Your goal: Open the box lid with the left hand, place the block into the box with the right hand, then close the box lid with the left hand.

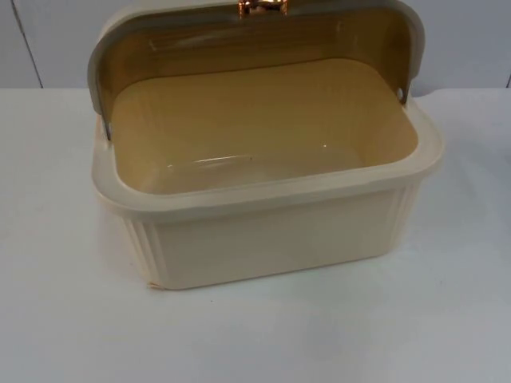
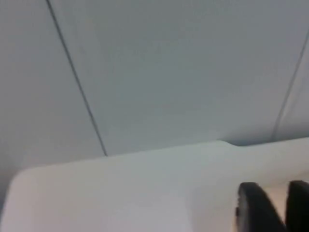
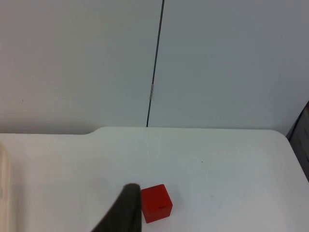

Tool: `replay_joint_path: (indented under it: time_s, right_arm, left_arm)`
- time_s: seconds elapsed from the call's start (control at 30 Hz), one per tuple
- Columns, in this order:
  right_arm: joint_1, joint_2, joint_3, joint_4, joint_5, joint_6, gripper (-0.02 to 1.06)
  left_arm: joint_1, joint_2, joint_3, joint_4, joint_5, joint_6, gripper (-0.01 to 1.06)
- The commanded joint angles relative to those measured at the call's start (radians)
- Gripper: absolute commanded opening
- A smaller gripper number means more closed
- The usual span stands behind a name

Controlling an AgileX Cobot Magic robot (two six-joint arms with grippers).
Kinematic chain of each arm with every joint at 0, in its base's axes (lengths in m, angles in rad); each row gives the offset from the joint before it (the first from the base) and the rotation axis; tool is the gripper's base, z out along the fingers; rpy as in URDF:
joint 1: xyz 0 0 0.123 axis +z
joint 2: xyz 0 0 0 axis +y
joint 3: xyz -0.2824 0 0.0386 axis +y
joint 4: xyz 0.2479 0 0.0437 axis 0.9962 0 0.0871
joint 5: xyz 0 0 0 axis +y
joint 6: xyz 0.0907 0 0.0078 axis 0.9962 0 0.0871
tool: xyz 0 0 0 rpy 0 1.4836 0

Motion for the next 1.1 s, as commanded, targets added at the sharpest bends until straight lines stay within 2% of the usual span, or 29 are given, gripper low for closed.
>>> replay_joint_path:
  time_s: [0.0, 0.1, 0.17, 0.2, 0.27, 0.37, 0.6, 0.73, 1.07]
  right_arm:
    - [0.0, -0.004, -0.009, 0.001, -0.013, 0.0, 1.04]
    - [0.0, -0.004, -0.009, 0.001, -0.001, 0.0, 1.04]
    - [0.0, -0.004, -0.009, 0.001, 0.005, 0.0, 1.04]
    - [0.0, -0.004, -0.009, 0.001, 0.005, 0.0, 1.04]
    - [0.0, -0.004, -0.009, 0.001, 0.007, 0.0, 1.04]
    - [0.0, -0.004, -0.009, 0.001, 0.021, 0.0, 1.04]
    - [0.0, -0.004, -0.009, 0.001, 0.021, 0.0, 1.04]
    - [0.0, -0.003, -0.009, -0.001, 0.014, 0.006, 1.04]
    - [0.0, -0.003, -0.009, -0.008, -0.008, -0.005, 1.04]
  left_arm:
    - [0.003, 0.017, -0.002, -0.056, 0.012, 0.007, 0.28]
    - [0.003, 0.055, -0.002, -0.071, -0.003, 0.001, 0.54]
    - [0.003, 0.068, -0.002, -0.058, -0.011, -0.101, 0.77]
    - [0.003, 0.068, -0.002, -0.058, -0.011, -0.101, 0.77]
    - [0.003, 0.071, -0.002, 0.014, -0.03, -0.158, 1.05]
    - [0.003, 0.071, -0.002, 0.069, -0.067, -0.173, 1.05]
    - [0.003, 0.05, -0.004, 0.094, -0.105, -0.173, 1.05]
    - [0.003, 0.042, -0.004, 0.104, -0.23, -0.173, 1.05]
    - [0.003, 0.042, -0.004, 0.102, -0.241, -0.173, 1.05]
